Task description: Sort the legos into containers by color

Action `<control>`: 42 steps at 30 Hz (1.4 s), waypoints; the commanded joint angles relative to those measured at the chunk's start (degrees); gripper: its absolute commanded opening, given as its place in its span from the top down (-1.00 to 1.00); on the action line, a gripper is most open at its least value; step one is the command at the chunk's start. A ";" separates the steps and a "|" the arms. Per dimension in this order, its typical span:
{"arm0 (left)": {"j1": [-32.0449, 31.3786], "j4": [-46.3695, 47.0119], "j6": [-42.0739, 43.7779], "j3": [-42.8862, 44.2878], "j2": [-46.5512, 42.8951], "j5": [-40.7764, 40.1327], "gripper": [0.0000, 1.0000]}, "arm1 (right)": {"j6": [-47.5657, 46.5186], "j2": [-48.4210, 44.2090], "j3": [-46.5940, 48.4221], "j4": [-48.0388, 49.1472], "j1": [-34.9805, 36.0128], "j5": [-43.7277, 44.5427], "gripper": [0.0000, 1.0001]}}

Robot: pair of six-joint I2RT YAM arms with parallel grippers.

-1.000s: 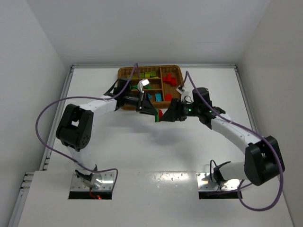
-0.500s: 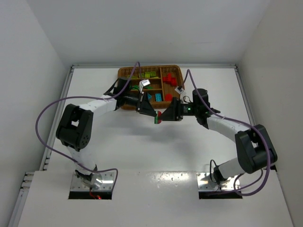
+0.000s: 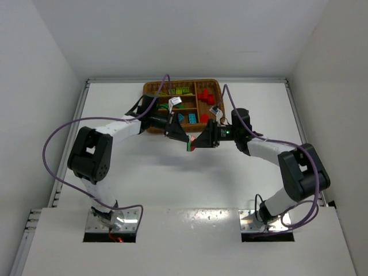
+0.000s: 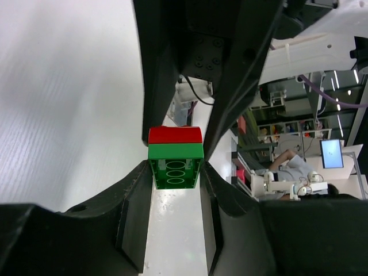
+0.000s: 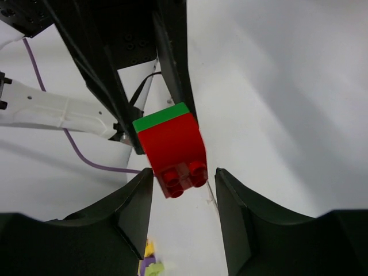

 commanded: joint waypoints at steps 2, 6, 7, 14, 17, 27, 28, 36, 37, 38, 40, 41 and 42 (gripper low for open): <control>0.67 0.87 2.43 1.66 -3.10 3.34 1.00 | 3.56 2.11 0.69 9.78 -0.17 -3.59 0.04; 0.67 0.35 2.95 1.66 -3.62 3.34 1.00 | 5.67 2.64 0.17 13.56 -0.17 -4.20 0.26; 0.67 0.34 3.56 1.66 -3.62 3.86 1.00 | 5.67 2.64 0.16 13.57 -0.17 -4.20 0.32; 0.67 -0.19 3.57 1.66 -3.62 2.56 1.00 | 4.36 -0.43 0.16 8.75 -0.17 -1.31 0.79; 1.46 -0.19 3.57 1.66 -3.62 1.94 1.00 | 4.35 -3.41 -3.34 7.16 -2.01 2.21 0.88; 3.31 -0.19 3.04 2.18 -3.62 0.88 1.00 | 2.07 -8.26 -5.55 -0.14 -5.00 7.84 0.98; 3.31 -0.19 2.52 2.19 -3.62 0.88 1.00 | 2.07 -8.26 -5.55 -0.14 -5.52 7.84 0.98; 3.31 -0.19 2.51 2.19 -3.62 1.58 1.00 | -0.12 -2.65 -1.60 1.26 -5.01 0.12 0.10; 3.31 -0.19 3.04 2.19 -3.62 1.59 1.00 | -0.65 -2.11 -0.64 1.26 -4.48 -0.68 -0.23; 3.31 -0.19 3.04 2.19 -4.15 2.28 1.00 | -1.61 -2.11 0.24 -0.13 -4.47 -1.29 -0.35; 3.31 -0.19 3.56 2.19 -4.15 2.29 1.00 | -3.37 -0.53 2.52 -1.81 -3.95 -1.30 -0.48; 3.31 -0.19 3.57 2.19 -4.15 2.90 1.00 | -3.38 -0.53 2.53 -1.81 -3.95 -1.30 -0.50; 3.31 -0.19 3.57 2.19 -4.15 2.90 1.00 | -3.38 -0.53 3.14 -0.86 -3.95 -1.30 -0.53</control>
